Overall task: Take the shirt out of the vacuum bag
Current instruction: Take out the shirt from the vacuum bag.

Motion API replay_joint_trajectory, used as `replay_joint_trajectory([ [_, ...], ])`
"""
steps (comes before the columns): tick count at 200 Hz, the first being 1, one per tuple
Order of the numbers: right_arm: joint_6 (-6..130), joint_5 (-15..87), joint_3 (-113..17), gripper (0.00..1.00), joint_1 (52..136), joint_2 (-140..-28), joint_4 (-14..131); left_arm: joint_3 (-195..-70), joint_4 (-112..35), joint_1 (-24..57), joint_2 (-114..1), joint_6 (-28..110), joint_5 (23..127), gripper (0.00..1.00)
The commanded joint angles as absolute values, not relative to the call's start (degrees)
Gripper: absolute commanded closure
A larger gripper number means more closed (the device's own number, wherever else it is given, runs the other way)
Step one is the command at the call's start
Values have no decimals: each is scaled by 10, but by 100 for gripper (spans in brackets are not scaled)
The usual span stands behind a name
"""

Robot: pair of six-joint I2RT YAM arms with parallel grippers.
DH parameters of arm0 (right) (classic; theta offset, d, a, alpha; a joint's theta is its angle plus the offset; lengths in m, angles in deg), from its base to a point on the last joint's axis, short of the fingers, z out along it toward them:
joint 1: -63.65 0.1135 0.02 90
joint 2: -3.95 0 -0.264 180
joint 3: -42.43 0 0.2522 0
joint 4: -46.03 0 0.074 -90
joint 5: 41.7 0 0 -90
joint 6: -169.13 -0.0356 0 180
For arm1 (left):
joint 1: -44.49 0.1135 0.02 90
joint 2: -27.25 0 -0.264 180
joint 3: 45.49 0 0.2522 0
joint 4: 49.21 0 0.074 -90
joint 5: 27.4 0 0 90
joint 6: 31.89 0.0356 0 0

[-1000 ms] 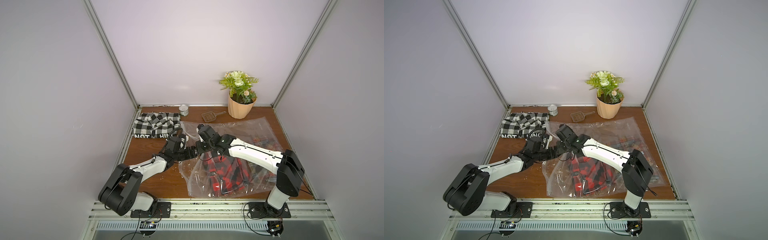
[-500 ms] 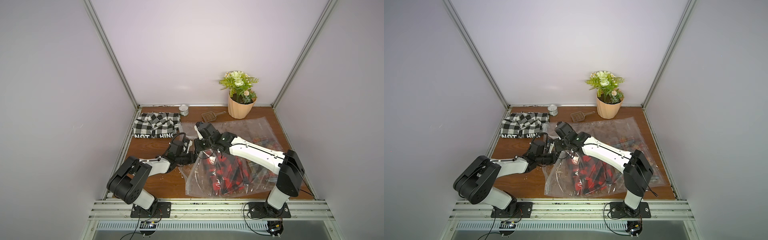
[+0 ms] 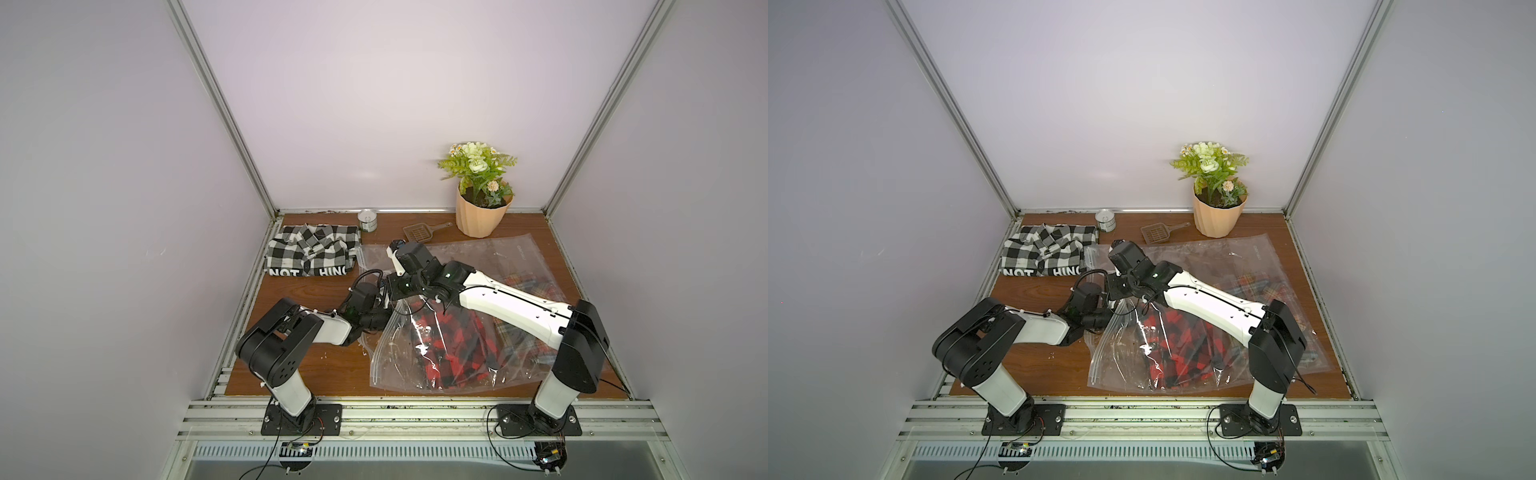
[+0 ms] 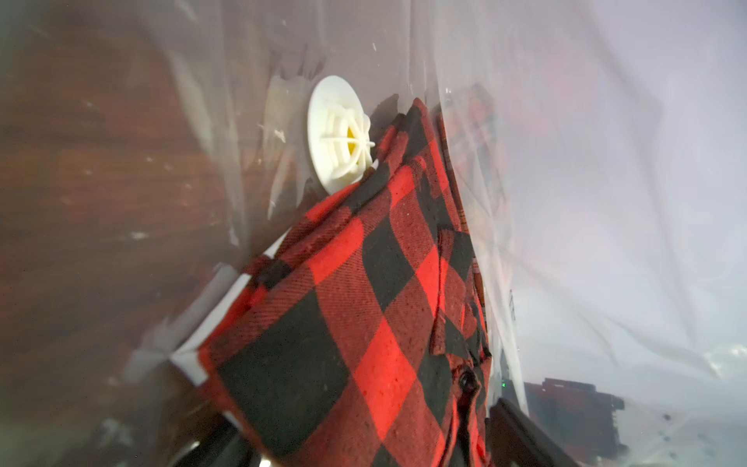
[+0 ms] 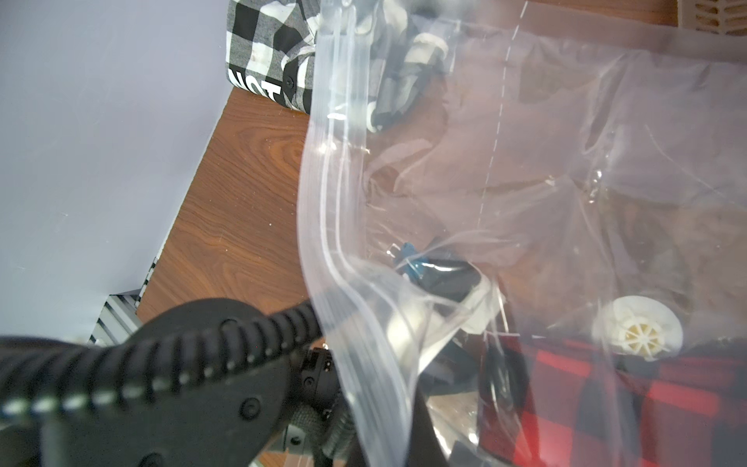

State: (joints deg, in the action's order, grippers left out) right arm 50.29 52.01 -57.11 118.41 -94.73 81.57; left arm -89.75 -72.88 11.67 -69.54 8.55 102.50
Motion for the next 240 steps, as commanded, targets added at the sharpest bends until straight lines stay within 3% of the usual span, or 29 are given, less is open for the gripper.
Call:
replay_joint_trajectory([
  [1, 502, 496, -592, 100, 1188, -939, 785, -901, -705, 99, -726, 75, 1016, 12],
  [28, 500, 492, -593, 100, 1188, -941, 780, -901, -717, 96, -743, 72, 1013, 17],
  [87, 498, 485, -584, 100, 1187, -941, 767, -906, -723, 92, -758, 78, 1007, 38],
  [119, 498, 488, -577, 100, 1187, -940, 765, -912, -714, 92, -761, 86, 1003, 65],
  [137, 498, 490, -567, 100, 1188, -937, 763, -926, -698, 94, -765, 93, 1001, 74],
  [157, 496, 498, -548, 100, 1186, -930, 758, -937, -681, 101, -760, 99, 995, 94],
  [167, 491, 496, -533, 100, 1181, -924, 752, -941, -672, 108, -754, 103, 991, 98],
  [186, 481, 487, -500, 93, 1170, -909, 731, -943, -654, 122, -742, 111, 991, 100],
  [223, 474, 474, -455, 58, 1148, -879, 706, -942, -623, 134, -720, 132, 989, 100],
  [240, 472, 471, -440, 47, 1139, -867, 700, -933, -621, 145, -707, 132, 990, 100],
])
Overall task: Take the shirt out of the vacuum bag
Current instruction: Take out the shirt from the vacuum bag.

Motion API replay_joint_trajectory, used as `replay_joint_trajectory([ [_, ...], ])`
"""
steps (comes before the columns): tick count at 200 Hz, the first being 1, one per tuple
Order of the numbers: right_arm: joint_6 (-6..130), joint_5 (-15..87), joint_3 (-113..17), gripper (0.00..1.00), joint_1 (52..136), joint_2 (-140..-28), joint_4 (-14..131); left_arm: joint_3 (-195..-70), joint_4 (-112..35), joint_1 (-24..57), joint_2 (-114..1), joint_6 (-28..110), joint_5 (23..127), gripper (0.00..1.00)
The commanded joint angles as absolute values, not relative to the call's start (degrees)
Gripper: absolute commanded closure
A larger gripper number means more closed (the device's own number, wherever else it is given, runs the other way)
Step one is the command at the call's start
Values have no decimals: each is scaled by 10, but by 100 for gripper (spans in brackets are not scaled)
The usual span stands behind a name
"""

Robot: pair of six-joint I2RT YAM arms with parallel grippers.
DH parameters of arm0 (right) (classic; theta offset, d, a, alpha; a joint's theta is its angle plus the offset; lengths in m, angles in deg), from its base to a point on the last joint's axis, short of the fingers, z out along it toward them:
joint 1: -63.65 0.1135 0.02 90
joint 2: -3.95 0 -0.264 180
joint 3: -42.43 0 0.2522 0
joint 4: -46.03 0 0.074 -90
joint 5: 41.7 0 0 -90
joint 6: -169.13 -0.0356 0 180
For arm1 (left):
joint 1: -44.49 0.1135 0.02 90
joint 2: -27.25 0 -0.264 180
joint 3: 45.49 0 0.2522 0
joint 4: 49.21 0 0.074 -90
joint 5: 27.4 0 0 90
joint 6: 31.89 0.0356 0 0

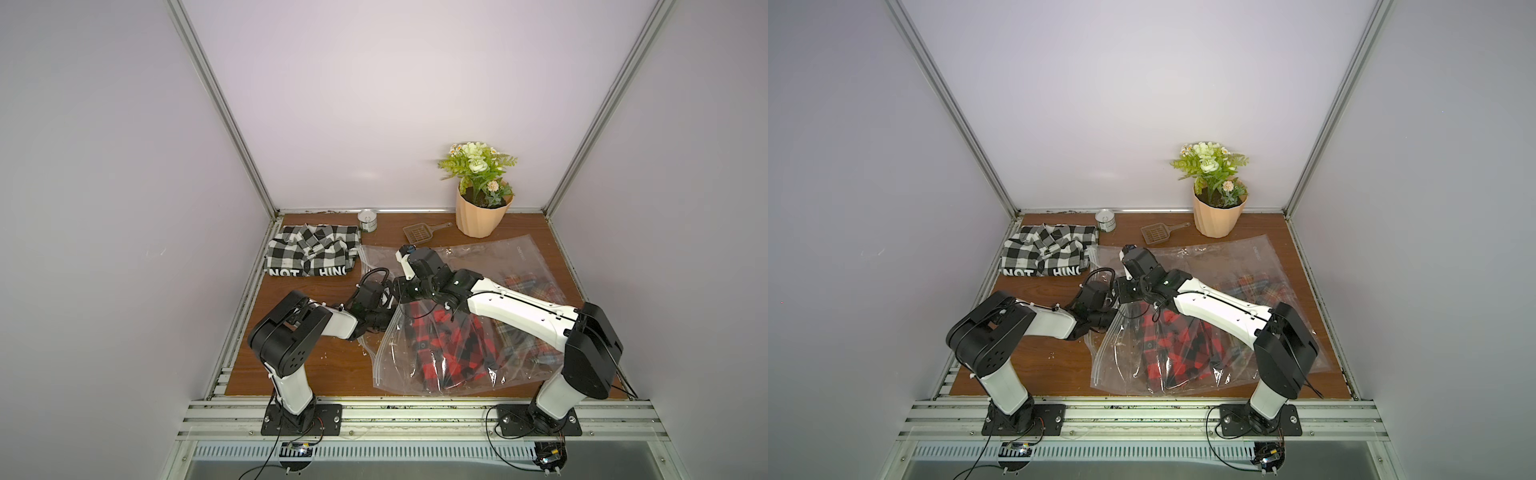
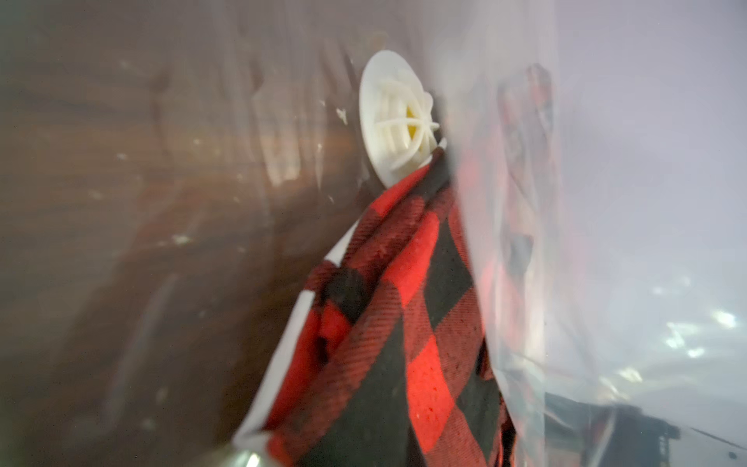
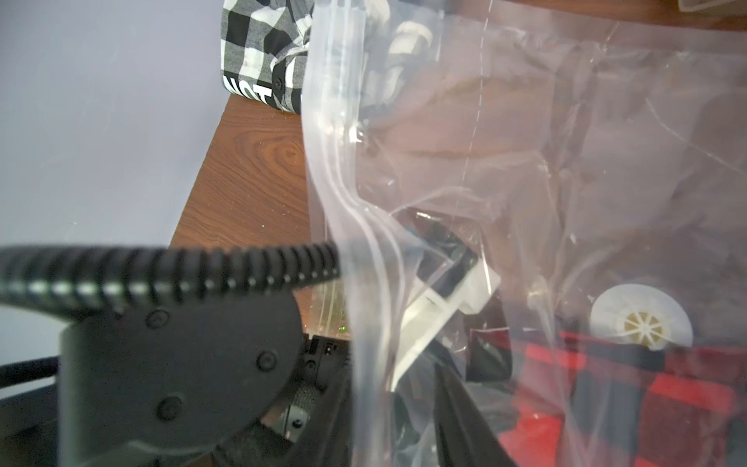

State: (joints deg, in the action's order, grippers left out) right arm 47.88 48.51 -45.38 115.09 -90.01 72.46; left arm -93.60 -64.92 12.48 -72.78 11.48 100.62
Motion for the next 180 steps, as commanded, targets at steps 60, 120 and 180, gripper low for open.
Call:
replay_joint_trajectory([
  [60, 469, 491, -367, 5, 1098, -811, 669, -926, -585, 175, -670, 148, 984, 100],
  [120, 418, 513, -270, 2, 1000, -778, 638, -925, -568, 182, -652, 149, 982, 100],
  [180, 408, 415, -209, 43, 899, -800, 568, -916, -520, 208, -595, 156, 980, 100],
])
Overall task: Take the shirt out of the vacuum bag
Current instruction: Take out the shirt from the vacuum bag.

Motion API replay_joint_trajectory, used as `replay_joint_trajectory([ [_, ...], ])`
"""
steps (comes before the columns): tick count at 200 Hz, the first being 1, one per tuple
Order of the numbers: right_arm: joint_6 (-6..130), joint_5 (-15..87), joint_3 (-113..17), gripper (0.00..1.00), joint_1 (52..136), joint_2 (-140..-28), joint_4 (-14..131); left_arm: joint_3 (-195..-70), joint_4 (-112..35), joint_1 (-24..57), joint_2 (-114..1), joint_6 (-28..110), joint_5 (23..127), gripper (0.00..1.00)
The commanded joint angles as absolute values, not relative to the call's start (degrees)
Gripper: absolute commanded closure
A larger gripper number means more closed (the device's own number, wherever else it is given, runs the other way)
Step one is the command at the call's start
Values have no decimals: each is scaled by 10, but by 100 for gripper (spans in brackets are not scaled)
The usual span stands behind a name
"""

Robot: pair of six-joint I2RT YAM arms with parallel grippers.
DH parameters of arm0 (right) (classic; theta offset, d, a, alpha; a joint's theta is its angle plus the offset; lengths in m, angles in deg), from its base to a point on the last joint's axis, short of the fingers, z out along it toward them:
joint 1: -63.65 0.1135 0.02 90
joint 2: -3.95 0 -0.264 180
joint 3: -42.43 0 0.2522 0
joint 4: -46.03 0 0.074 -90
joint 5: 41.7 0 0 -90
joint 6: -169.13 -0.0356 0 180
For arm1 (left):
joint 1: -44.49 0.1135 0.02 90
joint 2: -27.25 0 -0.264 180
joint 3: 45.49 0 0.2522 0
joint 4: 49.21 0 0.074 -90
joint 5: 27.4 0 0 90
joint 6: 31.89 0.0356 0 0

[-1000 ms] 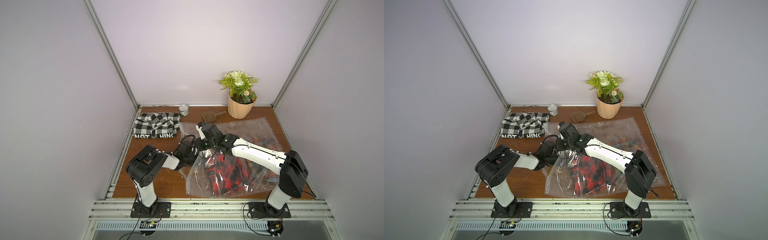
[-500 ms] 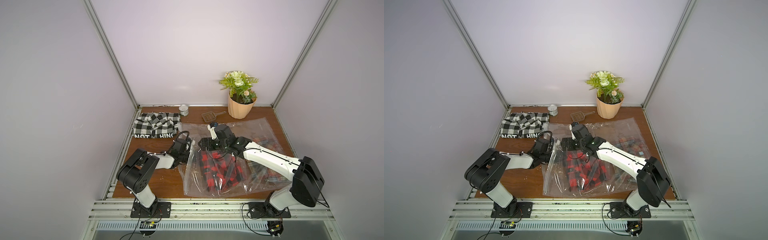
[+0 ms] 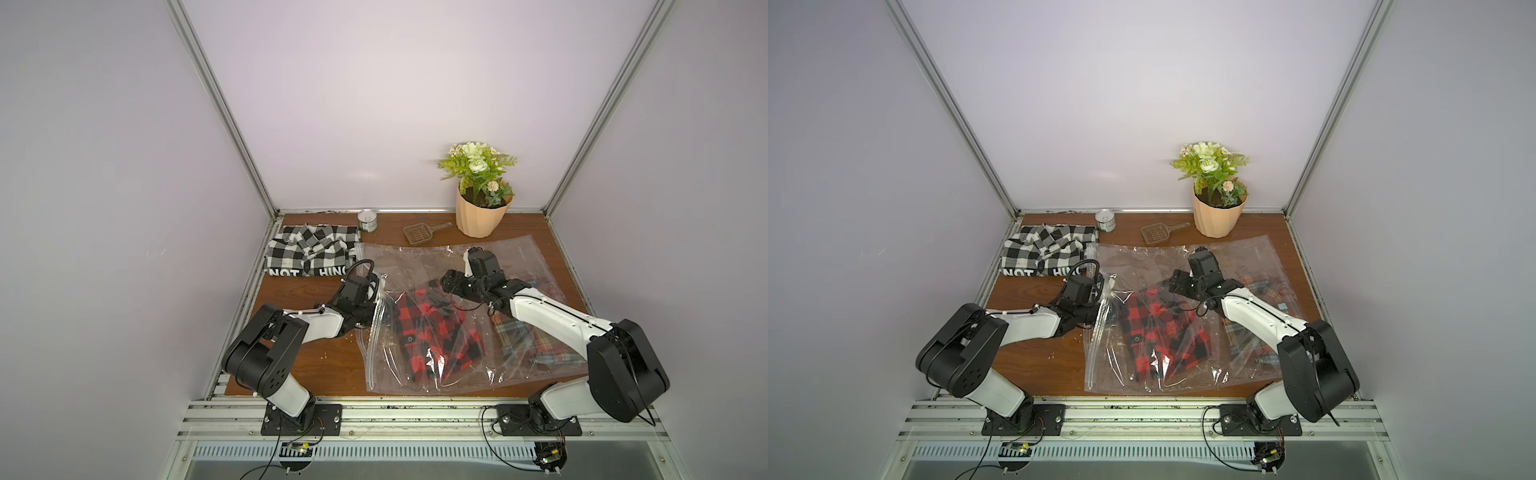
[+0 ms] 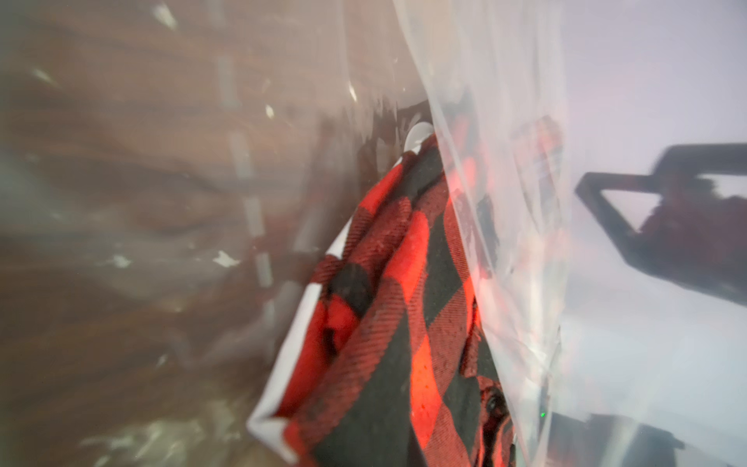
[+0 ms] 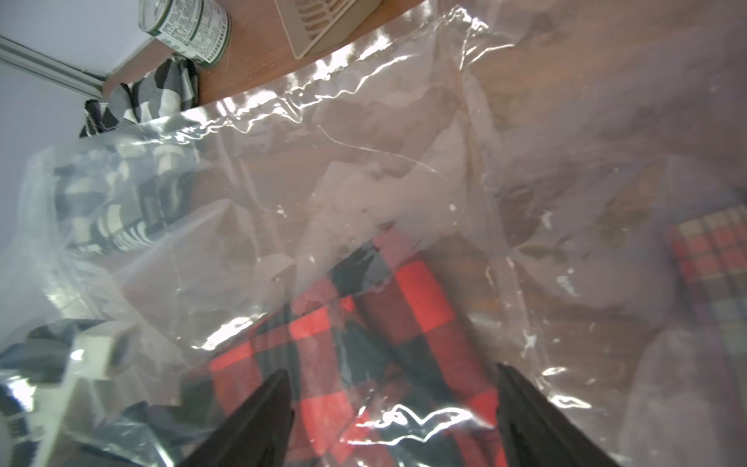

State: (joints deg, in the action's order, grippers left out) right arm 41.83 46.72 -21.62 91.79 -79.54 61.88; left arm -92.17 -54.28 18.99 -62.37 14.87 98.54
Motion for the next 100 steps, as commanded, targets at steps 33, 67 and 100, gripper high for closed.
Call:
replay_joint_trajectory([
  [33, 402, 391, -194, 91, 872, -827, 550, -910, -483, 216, -563, 170, 968, 100],
  [67, 396, 376, -192, 100, 860, -873, 542, -899, -471, 237, -543, 173, 972, 100],
  [100, 388, 374, -184, 100, 851, -899, 524, -891, -452, 267, -516, 179, 976, 100],
])
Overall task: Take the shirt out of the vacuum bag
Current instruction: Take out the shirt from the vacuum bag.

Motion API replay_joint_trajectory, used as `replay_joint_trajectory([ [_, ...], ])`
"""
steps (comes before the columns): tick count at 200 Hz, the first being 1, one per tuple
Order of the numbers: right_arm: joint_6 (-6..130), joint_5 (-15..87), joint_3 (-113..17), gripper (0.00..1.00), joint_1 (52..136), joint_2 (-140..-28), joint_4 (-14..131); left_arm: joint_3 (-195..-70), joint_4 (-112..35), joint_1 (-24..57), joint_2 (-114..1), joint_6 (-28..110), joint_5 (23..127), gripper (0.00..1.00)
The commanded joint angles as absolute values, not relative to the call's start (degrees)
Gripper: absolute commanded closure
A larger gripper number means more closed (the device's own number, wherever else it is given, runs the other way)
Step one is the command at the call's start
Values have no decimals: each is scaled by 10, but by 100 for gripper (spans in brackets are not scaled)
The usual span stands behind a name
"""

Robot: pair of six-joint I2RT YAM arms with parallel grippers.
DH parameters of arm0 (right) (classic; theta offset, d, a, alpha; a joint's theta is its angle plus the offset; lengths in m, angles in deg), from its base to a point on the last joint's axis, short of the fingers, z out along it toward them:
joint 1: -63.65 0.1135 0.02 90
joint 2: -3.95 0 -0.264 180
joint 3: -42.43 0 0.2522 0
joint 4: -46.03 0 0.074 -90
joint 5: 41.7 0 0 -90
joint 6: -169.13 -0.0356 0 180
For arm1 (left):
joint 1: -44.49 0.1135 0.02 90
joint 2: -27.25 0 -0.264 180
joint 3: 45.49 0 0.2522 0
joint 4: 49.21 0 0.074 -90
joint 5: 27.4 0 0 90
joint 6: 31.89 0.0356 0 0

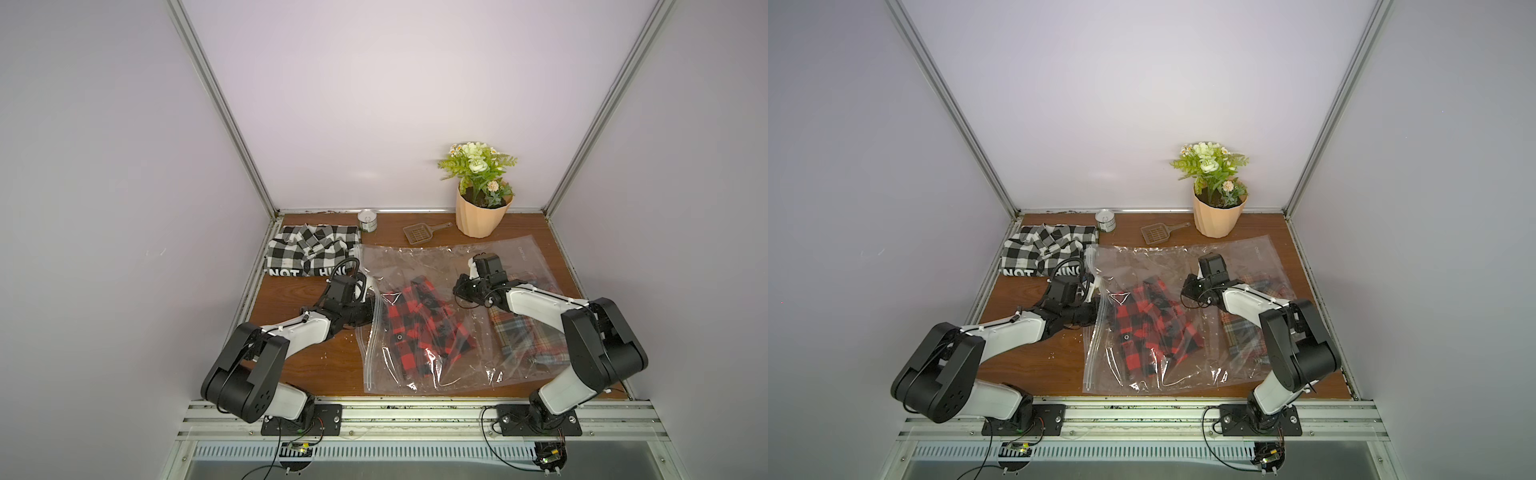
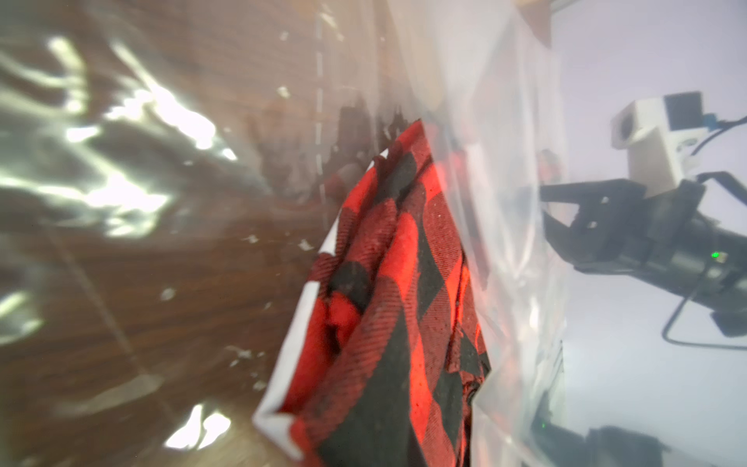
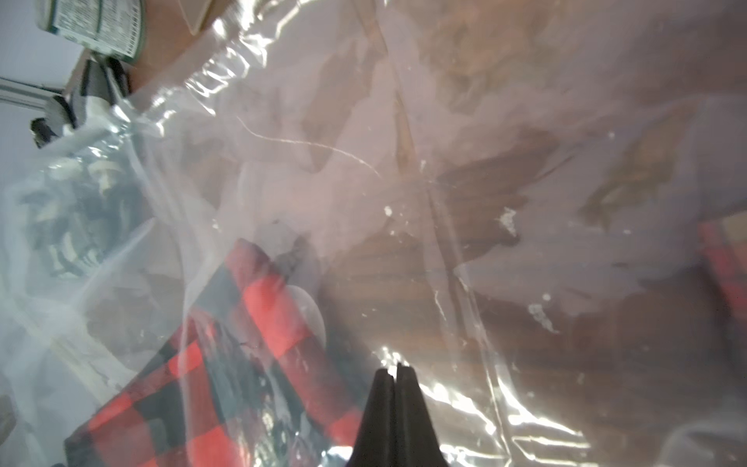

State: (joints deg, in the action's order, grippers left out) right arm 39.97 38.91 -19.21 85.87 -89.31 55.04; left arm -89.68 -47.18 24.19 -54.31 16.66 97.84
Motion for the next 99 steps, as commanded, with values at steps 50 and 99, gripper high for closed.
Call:
replay_joint_trajectory([
  [50, 381, 379, -169, 100, 840, -917, 507, -858, -407, 343, -456, 196, 988, 100],
  [99, 368, 374, -159, 100, 834, -929, 488, -842, -364, 396, -417, 218, 995, 100],
])
